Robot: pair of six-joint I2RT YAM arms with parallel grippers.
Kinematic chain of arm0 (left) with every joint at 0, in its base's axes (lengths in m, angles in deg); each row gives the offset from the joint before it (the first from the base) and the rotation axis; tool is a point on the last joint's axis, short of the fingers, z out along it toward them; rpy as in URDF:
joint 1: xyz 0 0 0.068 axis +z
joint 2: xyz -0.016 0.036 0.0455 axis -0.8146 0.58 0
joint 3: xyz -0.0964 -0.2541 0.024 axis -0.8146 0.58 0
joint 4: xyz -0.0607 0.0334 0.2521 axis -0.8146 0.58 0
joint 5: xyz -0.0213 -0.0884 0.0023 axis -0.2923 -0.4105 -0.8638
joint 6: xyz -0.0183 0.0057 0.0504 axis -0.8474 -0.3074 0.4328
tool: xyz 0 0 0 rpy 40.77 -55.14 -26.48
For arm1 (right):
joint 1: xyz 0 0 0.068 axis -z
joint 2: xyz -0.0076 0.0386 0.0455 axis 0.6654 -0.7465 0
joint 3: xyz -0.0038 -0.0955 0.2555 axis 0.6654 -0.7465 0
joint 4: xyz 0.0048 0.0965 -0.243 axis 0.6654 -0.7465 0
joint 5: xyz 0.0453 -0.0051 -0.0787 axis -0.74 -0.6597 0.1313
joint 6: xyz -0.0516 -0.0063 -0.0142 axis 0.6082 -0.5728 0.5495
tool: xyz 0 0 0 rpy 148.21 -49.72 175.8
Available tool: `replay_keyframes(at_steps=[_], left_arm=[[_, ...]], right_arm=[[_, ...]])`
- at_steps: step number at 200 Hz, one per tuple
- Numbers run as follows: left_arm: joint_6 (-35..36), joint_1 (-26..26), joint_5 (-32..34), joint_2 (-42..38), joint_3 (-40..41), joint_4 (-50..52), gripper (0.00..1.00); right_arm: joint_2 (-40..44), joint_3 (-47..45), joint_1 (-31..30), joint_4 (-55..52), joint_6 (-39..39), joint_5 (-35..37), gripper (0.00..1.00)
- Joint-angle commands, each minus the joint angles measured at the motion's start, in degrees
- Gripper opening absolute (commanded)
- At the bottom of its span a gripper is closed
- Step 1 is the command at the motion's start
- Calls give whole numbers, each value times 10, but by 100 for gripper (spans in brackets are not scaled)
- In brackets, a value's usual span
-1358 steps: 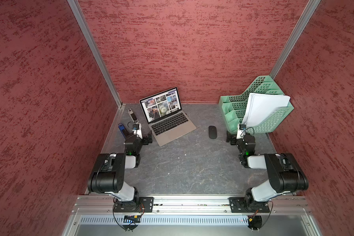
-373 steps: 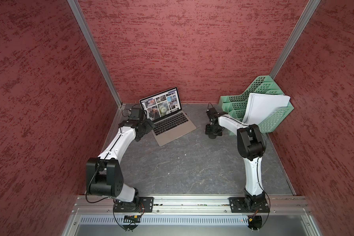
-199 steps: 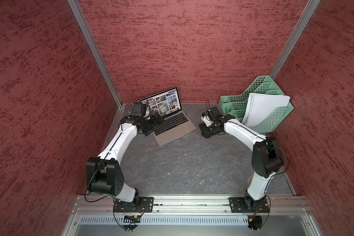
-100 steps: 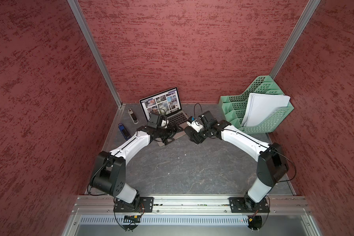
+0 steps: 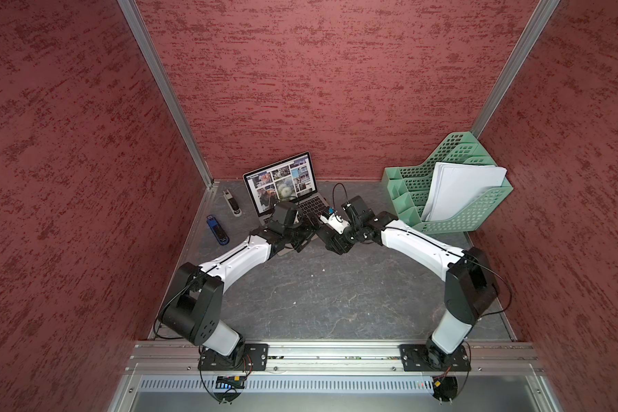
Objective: Remove the wireless mouse receiver from the laptop
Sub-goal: Place the mouse at the center of the board.
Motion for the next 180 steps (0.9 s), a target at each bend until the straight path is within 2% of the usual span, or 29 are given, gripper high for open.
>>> replay_keyframes(at_steps=[1,17,36,59,111,180], left_arm=[[-25,-17,45,9,11,-50,98],[-27,-25,51,12,11,-57,94],[-29,-29,52,12,14,-64,84],[-32,-30,50,14,17,-71,62],[-34,-31,40,22,18,-82,60],[-32,-33,30,30,21,-87,47]], right_arm=[[-6,9,-5,21,-3,-16,45],[-7,10,-4,22,-1,-18,45],[-9,9,-5,24,-3,-20,45],[-11,10,-5,28,-7,-27,45],[-11,15,-5,25,-5,-32,45],[-10,21,-5,30,-13,-58,44]])
